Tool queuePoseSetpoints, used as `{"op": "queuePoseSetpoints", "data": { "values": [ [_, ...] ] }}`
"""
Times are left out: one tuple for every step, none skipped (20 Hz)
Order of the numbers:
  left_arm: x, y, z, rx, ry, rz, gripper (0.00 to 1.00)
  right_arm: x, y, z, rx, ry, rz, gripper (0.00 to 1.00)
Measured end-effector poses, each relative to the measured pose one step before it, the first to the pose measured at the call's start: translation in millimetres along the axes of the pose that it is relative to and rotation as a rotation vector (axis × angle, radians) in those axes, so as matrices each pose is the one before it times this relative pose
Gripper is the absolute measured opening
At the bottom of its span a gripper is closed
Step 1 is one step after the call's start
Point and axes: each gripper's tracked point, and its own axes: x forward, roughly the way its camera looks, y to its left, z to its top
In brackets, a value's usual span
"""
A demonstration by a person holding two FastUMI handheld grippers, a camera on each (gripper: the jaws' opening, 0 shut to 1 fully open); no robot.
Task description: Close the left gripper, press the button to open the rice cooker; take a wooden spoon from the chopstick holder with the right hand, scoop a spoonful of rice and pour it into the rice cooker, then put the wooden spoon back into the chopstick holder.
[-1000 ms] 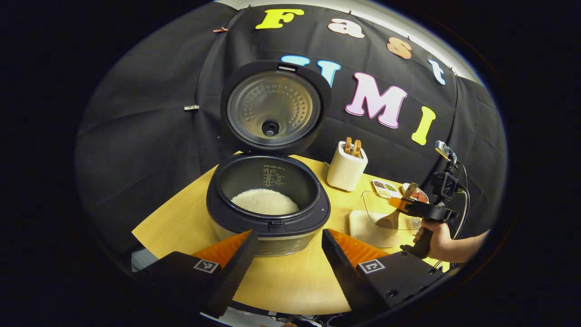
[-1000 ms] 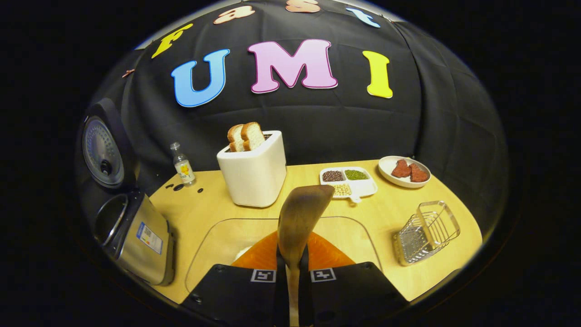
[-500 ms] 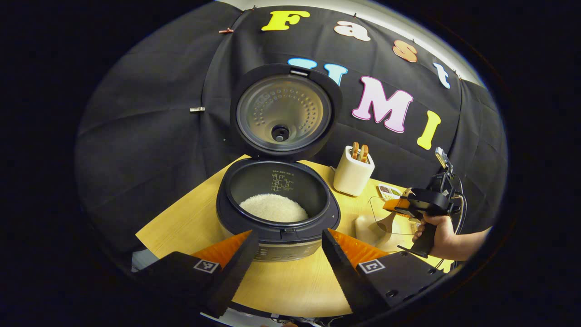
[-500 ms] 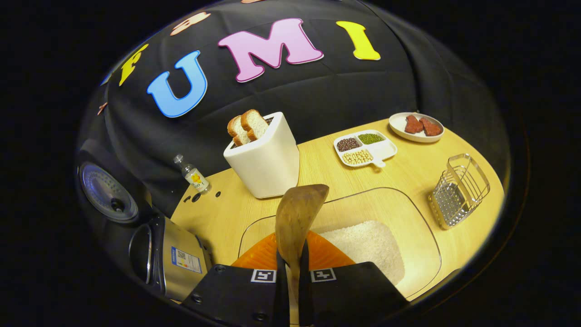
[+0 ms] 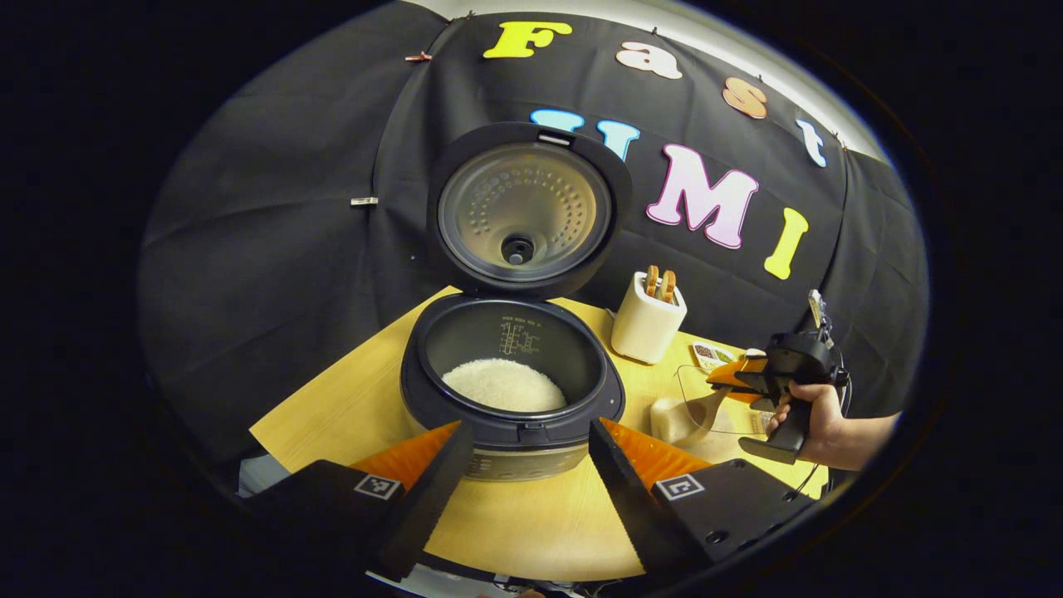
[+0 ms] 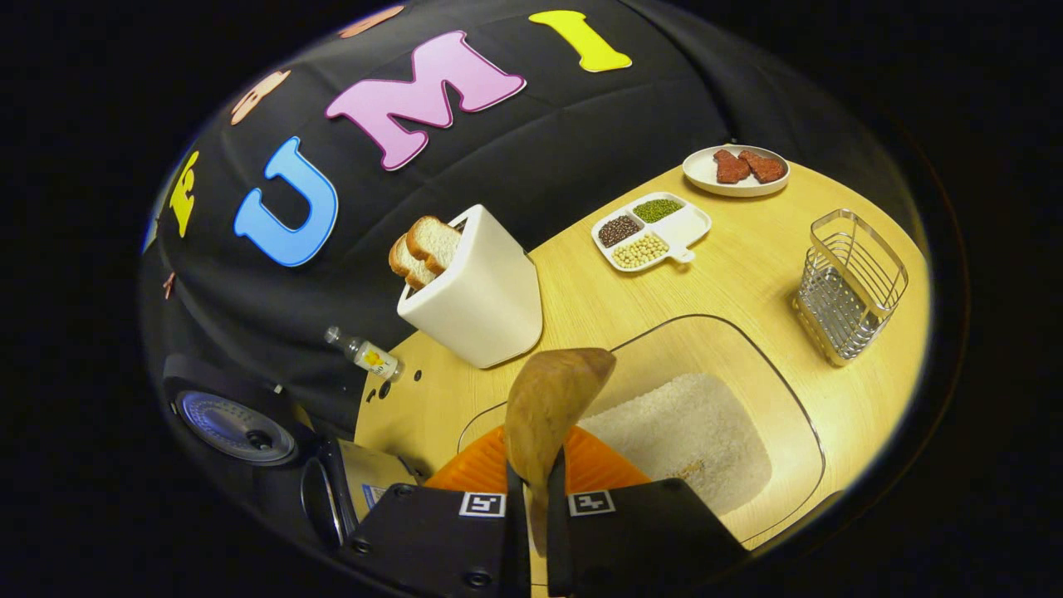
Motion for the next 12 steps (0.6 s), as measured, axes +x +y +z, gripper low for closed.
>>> {"op": "queuePoseSetpoints", "data": {
  "values": [
    [-0.92, -0.22, 1.73, -0.00095, -0.00341, -0.0014, 0.96, -2.54, -1.14, 3.97, 0.02381, -0.00353, 0.00362, 0.13],
    [-0.59, -1.25, 0.88, 0.00011, -0.00333, -0.00201, 0.95, -3.58, -1.2, 4.07, 0.02837, -0.00254, 0.00334, 0.13],
    [-1.03, -1.27, 1.94, 0.00163, -0.00388, -0.00358, 0.96, -3.88, -2.09, 3.86, 0.02642, -0.00444, 0.00123, 0.13],
    [-0.45, -1.11, 1.11, 0.00323, -0.00473, -0.00251, 0.96, -3.02, -3.19, 5.5, 0.02223, -0.00852, -0.00218, 0.13],
    [-1.52, -1.03, 2.12, 0.00399, -0.0056, -0.00338, 0.96, -3.21, -4.59, 5.4, 0.01677, -0.01024, -0.00779, 0.13],
    [-0.57, -1.34, 1.26, 0.00281, -0.00522, -0.00449, 0.95, -3.4, -4.17, 5.78, 0.01519, -0.00771, -0.00706, 0.12],
    [-1.09, -1.29, 2.21, 0.00126, -0.00644, -0.00584, 0.96, -3.06, -2.34, 3.78, 0.01547, -0.00545, -0.00426, 0.12],
    [-1.29, -0.36, 0.89, 0.0027, -0.00262, -0.00294, 0.96, -3.87, -1.56, 5.82, 0.02113, -0.0069, 0.00129, 0.12],
    [-1.47, -0.52, 1.18, 0.00354, -0.00282, -0.00306, 0.96, -5.63, -0.15, 6.12, 0.0264, -0.00902, 0.00502, 0.12],
    [-1.18, -0.28, 0.72, 0.00435, -0.00374, -0.00232, 0.95, -4.42, 1.12, 6.44, 0.02298, -0.00712, 0.0065, 0.12],
    [-1.68, -0.4, 1.97, 0.00438, -0.00491, -0.00311, 0.95, -4.59, 2.06, 5.91, 0.02976, -0.00932, 0.00999, 0.13],
    [-1.25, -0.6, 0.86, 0.00245, -0.00324, -0.00296, 0.95, -2.74, 1.93, 4.6, 0.0265, -0.00519, 0.00648, 0.13]
  ]
}}
